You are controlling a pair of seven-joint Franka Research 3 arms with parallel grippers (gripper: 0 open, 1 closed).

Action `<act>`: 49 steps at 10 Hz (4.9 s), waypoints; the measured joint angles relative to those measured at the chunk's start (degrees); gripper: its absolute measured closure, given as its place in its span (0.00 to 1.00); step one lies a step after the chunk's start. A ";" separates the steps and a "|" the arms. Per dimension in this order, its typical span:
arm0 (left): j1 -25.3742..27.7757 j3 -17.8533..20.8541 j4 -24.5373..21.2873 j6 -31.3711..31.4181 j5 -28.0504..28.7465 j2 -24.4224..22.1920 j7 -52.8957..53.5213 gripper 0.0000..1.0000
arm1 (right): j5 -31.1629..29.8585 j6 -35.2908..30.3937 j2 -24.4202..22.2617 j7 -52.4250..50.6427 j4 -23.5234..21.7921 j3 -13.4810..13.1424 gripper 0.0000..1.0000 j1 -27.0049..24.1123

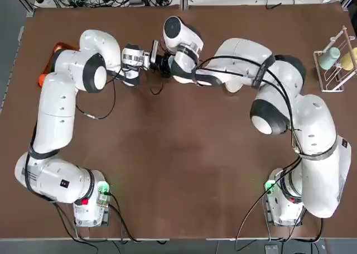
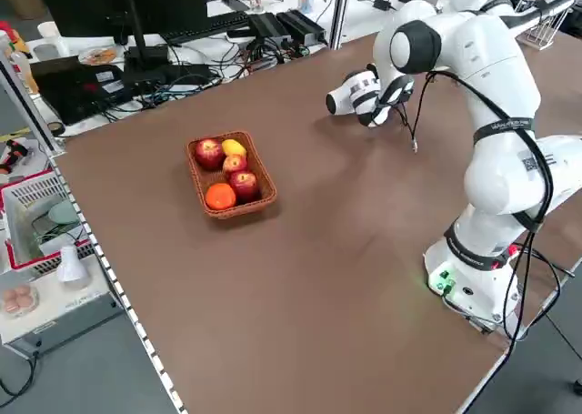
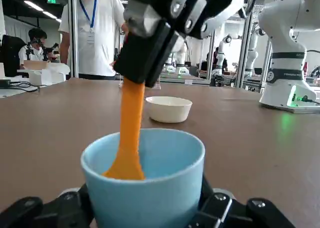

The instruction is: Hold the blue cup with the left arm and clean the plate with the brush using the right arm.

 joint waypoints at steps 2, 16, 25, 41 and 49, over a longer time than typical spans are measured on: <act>-0.01 0.00 -0.01 0.02 -0.01 -0.01 0.00 0.26 | -0.68 -0.02 0.19 -0.01 0.00 -0.01 0.94 -0.77; 0.01 0.06 -0.11 0.03 -0.14 -0.07 0.00 0.26 | -2.32 -0.65 1.25 1.09 -0.67 0.38 0.94 2.94; 0.02 0.07 -0.11 0.03 -0.18 -0.09 0.00 0.26 | -2.32 -0.50 2.62 3.14 2.64 0.07 0.94 -0.25; -0.11 0.01 -0.41 0.74 -0.19 -0.54 0.00 0.26 | -1.78 -9.15 0.14 0.28 4.30 1.77 0.94 -0.90; -0.01 -0.05 -0.63 0.89 -1.44 -1.98 0.03 0.02 | 5.55 -17.91 -7.35 -10.41 4.65 1.90 0.94 -4.66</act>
